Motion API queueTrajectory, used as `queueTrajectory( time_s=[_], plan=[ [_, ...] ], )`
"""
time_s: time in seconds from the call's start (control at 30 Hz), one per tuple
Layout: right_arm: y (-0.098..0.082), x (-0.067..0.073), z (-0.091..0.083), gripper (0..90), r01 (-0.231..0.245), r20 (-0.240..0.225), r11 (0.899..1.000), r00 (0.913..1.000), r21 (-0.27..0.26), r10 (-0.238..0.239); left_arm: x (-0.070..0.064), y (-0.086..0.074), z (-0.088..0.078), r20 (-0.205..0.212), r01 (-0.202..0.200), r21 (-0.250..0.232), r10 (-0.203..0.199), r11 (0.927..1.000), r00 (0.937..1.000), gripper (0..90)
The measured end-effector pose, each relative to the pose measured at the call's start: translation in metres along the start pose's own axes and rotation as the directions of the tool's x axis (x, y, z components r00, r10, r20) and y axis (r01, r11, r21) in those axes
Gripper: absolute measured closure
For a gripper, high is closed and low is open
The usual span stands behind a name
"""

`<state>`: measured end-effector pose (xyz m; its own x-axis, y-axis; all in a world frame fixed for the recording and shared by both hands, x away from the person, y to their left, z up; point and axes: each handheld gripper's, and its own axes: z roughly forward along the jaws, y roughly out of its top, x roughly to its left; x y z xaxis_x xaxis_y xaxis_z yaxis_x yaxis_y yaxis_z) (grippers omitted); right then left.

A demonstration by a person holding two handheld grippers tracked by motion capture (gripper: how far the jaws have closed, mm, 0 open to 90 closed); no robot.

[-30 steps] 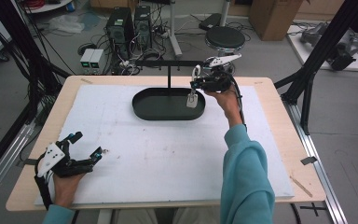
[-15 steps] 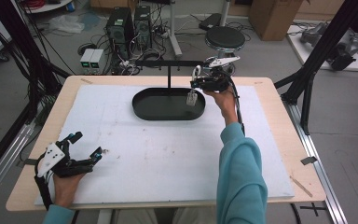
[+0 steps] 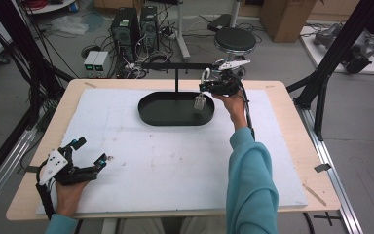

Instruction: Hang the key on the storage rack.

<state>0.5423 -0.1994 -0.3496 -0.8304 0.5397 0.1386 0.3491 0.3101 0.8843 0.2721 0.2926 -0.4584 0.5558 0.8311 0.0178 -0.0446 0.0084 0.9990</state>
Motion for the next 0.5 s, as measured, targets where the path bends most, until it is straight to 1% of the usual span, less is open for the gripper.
queueTrajectory(
  time_s=[0.13,0.27,0.37,0.43,0.5],
  plan=[
    [-0.0019,-0.0025,0.0009,74.4,-0.015,0.008,1.000,0.9999,-0.007,0.015,0.0000,-0.0001,-0.0001,-0.001,-0.002,-0.001,0.002,1.0000,1.0000,4.5],
    [-0.0033,-0.0044,0.0004,74.4,-0.044,0.015,0.999,0.9989,-0.019,0.045,-0.0001,-0.0001,0.0000,-0.001,-0.001,-0.002,0.001,1.0000,1.0000,4.5],
    [-0.0041,-0.0059,0.0006,74.3,-0.050,0.019,0.998,0.9986,-0.026,0.050,0.0000,-0.0001,-0.0001,-0.001,-0.002,-0.001,0.002,1.0000,1.0000,4.5],
    [-0.0056,-0.0074,0.0002,74.3,-0.081,0.017,0.996,0.9965,-0.034,0.081,-0.0001,-0.0001,0.0000,-0.001,-0.001,-0.002,0.001,1.0000,1.0000,4.5],
    [-0.0066,-0.0090,0.0002,74.3,-0.093,0.015,0.995,0.9954,-0.044,0.094,0.0000,-0.0001,-0.0001,-0.001,-0.002,-0.001,0.002,1.0000,1.0000,4.5]
  ],
)
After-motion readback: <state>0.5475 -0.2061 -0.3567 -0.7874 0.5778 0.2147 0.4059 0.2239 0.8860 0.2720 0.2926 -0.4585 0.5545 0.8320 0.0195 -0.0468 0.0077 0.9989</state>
